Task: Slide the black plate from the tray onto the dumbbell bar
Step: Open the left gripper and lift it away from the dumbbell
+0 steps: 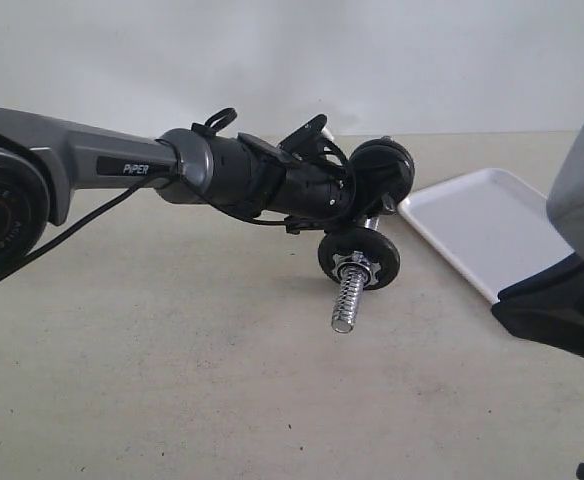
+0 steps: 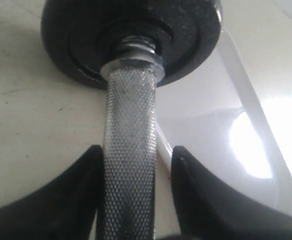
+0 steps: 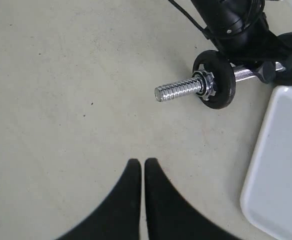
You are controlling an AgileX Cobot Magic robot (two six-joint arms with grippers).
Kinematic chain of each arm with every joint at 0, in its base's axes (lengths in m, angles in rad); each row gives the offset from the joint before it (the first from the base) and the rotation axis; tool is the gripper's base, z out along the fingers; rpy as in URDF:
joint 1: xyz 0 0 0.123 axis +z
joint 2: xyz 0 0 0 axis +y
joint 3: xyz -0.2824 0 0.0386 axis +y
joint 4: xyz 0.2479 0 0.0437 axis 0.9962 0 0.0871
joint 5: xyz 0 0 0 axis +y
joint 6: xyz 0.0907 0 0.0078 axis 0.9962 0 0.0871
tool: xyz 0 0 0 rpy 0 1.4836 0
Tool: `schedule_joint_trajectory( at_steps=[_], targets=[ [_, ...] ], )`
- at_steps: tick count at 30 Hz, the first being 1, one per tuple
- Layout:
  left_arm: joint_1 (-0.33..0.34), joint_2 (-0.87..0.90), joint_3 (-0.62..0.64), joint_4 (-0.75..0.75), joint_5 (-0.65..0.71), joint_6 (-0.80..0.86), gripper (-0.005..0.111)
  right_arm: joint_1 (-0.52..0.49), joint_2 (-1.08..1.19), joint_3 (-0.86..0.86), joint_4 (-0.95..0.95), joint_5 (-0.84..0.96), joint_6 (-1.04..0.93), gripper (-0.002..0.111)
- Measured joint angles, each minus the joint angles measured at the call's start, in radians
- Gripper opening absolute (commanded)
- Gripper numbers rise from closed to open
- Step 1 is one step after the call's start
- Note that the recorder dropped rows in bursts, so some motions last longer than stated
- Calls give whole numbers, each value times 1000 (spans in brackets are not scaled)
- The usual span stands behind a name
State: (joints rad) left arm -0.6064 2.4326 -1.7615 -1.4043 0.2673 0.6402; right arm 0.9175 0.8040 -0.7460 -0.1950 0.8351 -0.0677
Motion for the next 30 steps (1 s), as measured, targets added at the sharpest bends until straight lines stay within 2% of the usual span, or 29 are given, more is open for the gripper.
schedule_joint_trajectory(
  at_steps=[13, 19, 24, 27, 30],
  targets=[
    [4, -83, 0, 38, -16, 33, 41, 0, 0, 0, 0, 4, 0, 0],
    [38, -201, -9, 71, 44, 35, 41, 0, 0, 0, 0, 7, 0, 0],
    [80, -201, -11, 83, 131, 35, 41, 0, 0, 0, 0, 8, 0, 0],
    [110, -199, -11, 107, 202, 35, 34, 0, 0, 0, -2, 9, 0, 0],
    [138, -199, -11, 151, 279, 35, 9, 0, 0, 0, -12, 9, 4, 0]
  ],
)
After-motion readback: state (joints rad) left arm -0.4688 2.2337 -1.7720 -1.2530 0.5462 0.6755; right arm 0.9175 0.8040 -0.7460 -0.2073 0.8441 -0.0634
